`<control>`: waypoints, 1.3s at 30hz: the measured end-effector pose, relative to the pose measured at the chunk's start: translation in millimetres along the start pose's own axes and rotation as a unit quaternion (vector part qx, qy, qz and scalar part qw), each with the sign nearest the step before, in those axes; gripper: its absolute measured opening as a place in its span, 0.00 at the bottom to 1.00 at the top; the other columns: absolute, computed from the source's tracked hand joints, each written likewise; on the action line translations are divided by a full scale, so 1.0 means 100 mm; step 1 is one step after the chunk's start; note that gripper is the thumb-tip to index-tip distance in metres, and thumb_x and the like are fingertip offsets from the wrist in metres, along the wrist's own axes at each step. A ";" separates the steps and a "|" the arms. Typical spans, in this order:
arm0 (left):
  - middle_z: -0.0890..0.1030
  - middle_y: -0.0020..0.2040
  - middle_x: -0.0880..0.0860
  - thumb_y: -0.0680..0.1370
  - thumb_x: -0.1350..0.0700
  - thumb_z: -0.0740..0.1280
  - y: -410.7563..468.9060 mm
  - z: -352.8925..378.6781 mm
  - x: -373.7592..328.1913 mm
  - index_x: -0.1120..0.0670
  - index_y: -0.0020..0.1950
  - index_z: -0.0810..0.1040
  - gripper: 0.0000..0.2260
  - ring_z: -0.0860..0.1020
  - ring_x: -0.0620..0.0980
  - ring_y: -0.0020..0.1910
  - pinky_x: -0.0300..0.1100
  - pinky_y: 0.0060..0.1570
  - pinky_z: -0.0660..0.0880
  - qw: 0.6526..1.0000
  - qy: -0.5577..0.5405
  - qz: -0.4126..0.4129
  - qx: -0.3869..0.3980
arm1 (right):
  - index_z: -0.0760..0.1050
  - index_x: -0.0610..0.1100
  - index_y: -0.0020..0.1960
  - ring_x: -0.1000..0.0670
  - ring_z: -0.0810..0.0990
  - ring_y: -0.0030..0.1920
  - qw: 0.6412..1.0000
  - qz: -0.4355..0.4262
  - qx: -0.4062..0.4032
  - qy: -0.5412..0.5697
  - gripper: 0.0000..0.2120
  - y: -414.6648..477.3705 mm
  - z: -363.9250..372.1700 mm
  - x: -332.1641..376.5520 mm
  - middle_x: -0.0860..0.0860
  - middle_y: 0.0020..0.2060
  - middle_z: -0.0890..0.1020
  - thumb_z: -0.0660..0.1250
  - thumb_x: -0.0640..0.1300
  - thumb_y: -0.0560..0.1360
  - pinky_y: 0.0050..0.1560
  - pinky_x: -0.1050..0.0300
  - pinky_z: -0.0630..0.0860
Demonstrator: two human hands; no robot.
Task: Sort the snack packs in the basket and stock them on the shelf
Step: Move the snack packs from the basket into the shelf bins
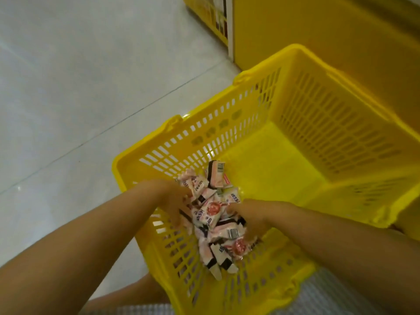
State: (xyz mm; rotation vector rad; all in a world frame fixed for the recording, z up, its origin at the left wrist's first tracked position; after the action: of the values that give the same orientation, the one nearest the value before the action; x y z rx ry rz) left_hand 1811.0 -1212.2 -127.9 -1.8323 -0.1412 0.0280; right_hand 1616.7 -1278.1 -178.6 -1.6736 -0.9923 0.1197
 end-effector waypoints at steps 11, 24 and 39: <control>0.77 0.57 0.54 0.80 0.53 0.60 -0.05 -0.10 0.06 0.54 0.59 0.75 0.11 0.77 0.50 0.48 0.43 0.45 0.78 0.884 -0.462 0.048 -0.057 | 0.75 0.35 0.42 0.41 0.75 0.48 0.981 -0.094 -0.168 -0.022 0.13 -0.13 -0.15 0.15 0.38 0.52 0.76 0.65 0.46 0.76 0.47 0.47 0.75; 0.83 0.53 0.59 0.77 0.39 0.63 0.11 -0.21 -0.12 0.53 0.59 0.77 0.20 0.80 0.53 0.50 0.43 0.46 0.77 0.669 -0.711 0.126 -0.175 | 0.69 0.44 0.44 0.49 0.77 0.37 0.787 -0.018 -0.310 0.533 0.07 -0.64 -0.84 -0.50 0.44 0.39 0.76 0.58 0.35 0.79 0.33 0.57 0.79; 0.82 0.51 0.58 0.73 0.62 0.73 0.08 -0.40 -0.32 0.53 0.60 0.74 0.17 0.85 0.54 0.45 0.46 0.45 0.82 0.645 -0.715 0.160 -0.214 | 0.71 0.45 0.62 0.56 0.78 0.28 0.823 -0.058 -0.367 0.430 0.18 -0.66 -0.96 -0.51 0.46 0.37 0.79 0.67 0.33 0.75 0.25 0.64 0.73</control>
State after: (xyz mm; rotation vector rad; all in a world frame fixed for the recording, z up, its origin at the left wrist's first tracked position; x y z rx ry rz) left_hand 1783.5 -1255.8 -126.5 -1.8196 -0.9889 1.8656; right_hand 1600.6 -1382.6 -108.7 -2.0060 -0.4204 -1.1487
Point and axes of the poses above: each hand's wrist, its own y-axis towards the middle knuckle, its own z-axis out of the palm, x = y × z, the point moved 1 cm from there along y, towards the middle knuckle
